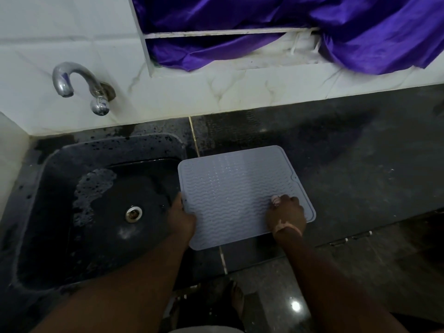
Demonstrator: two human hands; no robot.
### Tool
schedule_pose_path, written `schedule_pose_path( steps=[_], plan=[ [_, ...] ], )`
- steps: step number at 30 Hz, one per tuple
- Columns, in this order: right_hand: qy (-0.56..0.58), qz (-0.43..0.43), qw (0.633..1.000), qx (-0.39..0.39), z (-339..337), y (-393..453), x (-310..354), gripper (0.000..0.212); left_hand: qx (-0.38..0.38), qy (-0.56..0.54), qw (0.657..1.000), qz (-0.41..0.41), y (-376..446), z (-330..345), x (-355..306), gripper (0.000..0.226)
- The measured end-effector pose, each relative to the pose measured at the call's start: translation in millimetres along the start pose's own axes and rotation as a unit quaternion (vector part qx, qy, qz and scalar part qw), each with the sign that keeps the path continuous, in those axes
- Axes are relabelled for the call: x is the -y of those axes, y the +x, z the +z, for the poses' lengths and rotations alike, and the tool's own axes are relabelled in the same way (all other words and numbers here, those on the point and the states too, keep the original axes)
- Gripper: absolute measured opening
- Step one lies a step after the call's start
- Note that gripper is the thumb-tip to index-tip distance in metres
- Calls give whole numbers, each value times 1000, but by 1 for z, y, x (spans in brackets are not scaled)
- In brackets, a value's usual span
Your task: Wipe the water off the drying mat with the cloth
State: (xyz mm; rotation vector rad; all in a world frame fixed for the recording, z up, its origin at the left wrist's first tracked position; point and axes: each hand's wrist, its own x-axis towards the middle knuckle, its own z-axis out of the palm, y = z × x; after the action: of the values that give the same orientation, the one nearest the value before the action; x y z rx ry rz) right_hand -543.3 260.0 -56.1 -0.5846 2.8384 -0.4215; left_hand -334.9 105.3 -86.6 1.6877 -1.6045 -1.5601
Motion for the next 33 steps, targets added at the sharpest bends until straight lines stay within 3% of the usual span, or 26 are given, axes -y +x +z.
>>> schedule_pose_path(
  steps=[6,9,11,13,17,22,28,31,33],
  plan=[
    [4,-167,983,71,45,-82,71,33,-47,46,998,22,-6,9,0,64],
    [55,-272,946,167,53,-97,92,35,-72,-26,997,-14,-4,15,0,60],
    [149,-243,937,201,46,-81,89,26,-85,-58,994,-36,-2,14,-2,58],
    [179,-170,958,144,36,-45,70,24,-90,-42,994,-47,-1,12,-6,45],
    [72,-16,997,-12,6,28,5,24,-95,-89,987,-94,10,6,-1,45],
    [32,29,999,-17,4,44,0,34,-110,-147,976,-116,28,2,16,37],
    [-16,-131,989,61,36,-48,83,38,-89,-182,973,-106,18,0,6,32],
    [-3,-252,957,146,58,-85,119,41,-81,-194,969,-127,23,-3,8,31],
    [47,-288,937,190,60,-92,129,46,-71,-207,964,-151,29,-5,11,31]
  ],
)
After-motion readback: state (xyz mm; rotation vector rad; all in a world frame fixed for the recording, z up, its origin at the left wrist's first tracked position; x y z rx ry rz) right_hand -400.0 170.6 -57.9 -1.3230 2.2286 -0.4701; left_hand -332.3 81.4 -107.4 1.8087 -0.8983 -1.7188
